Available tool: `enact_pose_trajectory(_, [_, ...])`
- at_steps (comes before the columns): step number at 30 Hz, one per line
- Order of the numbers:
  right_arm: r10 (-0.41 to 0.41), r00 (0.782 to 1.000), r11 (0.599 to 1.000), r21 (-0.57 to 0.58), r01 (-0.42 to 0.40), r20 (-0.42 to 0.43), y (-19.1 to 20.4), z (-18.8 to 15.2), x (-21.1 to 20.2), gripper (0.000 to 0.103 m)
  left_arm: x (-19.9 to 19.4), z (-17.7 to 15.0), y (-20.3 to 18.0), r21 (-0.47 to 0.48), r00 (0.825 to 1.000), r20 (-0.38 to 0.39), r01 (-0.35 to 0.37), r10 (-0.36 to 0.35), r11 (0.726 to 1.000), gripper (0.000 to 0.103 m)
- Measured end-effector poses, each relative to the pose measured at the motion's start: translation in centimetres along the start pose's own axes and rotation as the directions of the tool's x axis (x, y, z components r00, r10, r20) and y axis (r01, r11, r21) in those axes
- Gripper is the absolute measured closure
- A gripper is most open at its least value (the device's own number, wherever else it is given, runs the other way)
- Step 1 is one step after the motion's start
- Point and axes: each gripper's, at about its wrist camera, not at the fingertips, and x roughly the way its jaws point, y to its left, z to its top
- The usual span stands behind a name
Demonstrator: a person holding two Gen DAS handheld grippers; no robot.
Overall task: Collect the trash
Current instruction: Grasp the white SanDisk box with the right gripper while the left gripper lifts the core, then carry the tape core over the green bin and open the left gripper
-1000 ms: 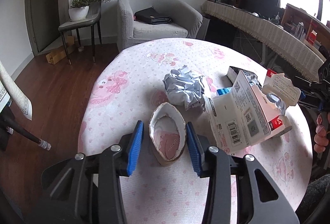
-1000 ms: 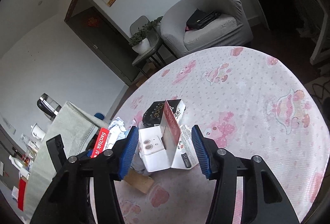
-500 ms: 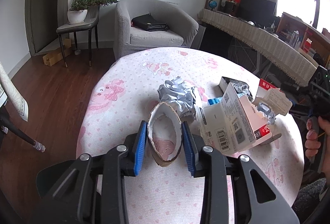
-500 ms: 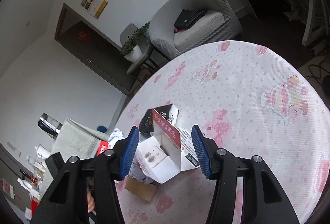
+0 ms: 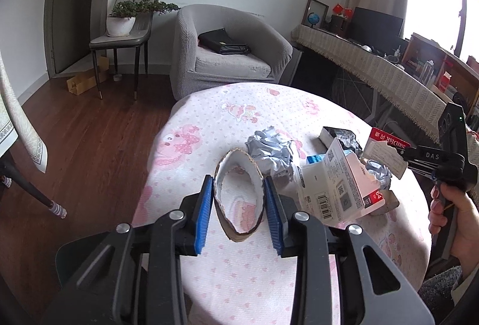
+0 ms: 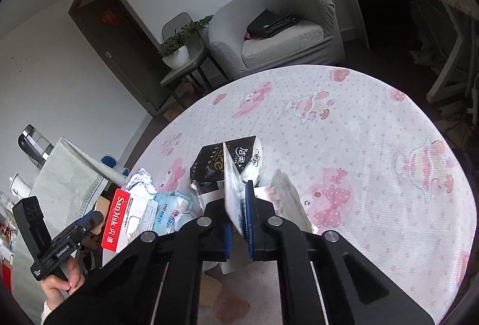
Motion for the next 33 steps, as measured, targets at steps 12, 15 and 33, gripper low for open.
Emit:
enact_pose_trajectory(12, [-0.019,0.995,0.990,-0.139,0.033,0.095,6.2,1.0,-2.1,0.097,-2.6,-0.6,4.4,-0.054,0.998,0.010,-0.056,0.056,0.997,0.067])
enact_pose_trajectory(15, [0.002,0.995,0.985,-0.170,0.014,0.096,8.1,1.1,-1.7,0.097,-3.0,-1.1,5.7,-0.070,0.997,0.001,-0.077,0.077,0.995,0.067])
enact_pose_trajectory(33, [0.134,0.991,0.897,-0.422,-0.132,-0.026,24.1,-2.4,4.6,0.097,-1.7,-7.9,16.8,-0.178,0.939,-0.244,-0.288,0.241,0.941,0.067])
